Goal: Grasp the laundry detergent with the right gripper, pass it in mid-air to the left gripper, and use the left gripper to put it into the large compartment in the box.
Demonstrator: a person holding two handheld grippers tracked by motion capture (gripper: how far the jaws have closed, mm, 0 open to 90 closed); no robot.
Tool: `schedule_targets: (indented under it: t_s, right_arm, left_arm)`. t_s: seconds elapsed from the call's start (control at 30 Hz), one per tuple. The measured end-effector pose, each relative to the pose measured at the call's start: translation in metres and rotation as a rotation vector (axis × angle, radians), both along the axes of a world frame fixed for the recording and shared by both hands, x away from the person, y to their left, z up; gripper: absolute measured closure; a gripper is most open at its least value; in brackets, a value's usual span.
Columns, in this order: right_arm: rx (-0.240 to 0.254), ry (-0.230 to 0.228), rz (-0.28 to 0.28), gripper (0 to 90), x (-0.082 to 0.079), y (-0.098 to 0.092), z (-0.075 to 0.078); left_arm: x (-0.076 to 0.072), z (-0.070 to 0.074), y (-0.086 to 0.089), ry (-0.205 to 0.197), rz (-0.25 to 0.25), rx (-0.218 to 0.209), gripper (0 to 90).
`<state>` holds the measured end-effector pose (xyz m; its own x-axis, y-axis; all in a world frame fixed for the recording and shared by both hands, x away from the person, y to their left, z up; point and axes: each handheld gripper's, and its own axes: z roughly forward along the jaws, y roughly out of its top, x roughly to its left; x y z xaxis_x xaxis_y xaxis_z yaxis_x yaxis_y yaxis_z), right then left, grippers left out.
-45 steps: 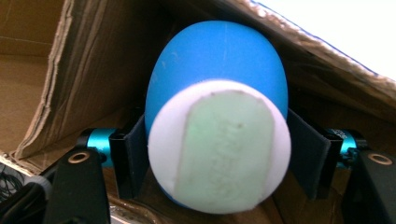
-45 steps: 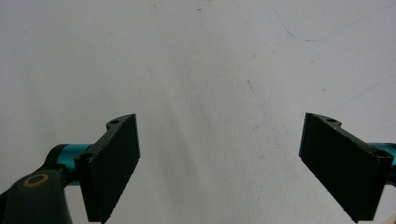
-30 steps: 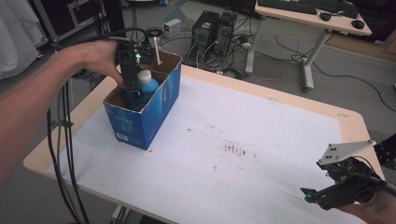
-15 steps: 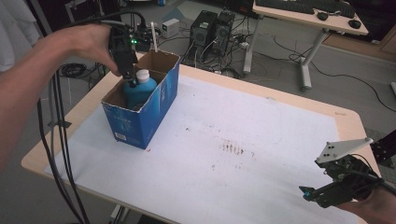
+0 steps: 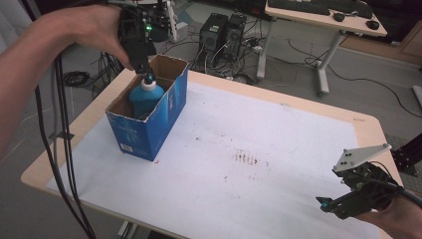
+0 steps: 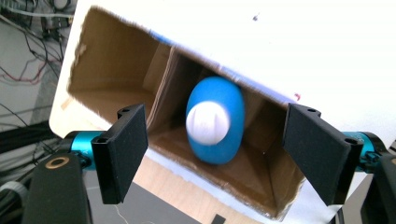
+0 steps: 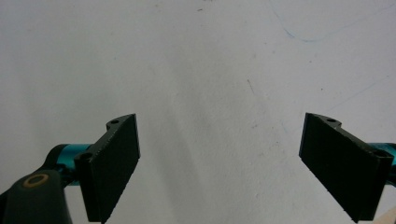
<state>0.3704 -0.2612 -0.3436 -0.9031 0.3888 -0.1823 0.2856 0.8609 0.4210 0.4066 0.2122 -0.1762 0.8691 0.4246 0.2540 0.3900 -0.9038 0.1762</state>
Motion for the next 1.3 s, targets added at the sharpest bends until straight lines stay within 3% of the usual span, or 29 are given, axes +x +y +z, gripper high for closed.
schedule_targets:
  t_s: [0.37, 0.8, 0.97, 1.07, 1.3]
  right_arm:
    - [-0.001, -0.002, 0.000, 11.8, -0.002, 0.003, 0.001]
    - [0.002, -0.011, 0.000, 11.8, 0.000, 0.010, 0.003]
    - [-0.001, -0.011, 0.004, 11.9, 0.000, 0.015, 0.002]
    - [0.000, -0.013, 0.005, 11.9, 0.000, 0.017, 0.003]
    - [-0.007, -0.009, -0.007, 11.8, -0.001, 0.021, 0.003]
  left_arm:
    - [0.002, -0.014, -0.072, 0.024, -0.148, 0.014, 22.6]
    - [-0.006, -0.059, -0.148, 0.074, -0.276, -0.034, 22.5]
    - [-0.010, -0.084, -0.167, 0.093, -0.306, -0.044, 18.6]
    - [-0.012, -0.101, -0.174, 0.107, -0.320, -0.026, 14.9]
    - [-0.012, -0.126, -0.181, 0.140, -0.318, -0.013, 14.9]
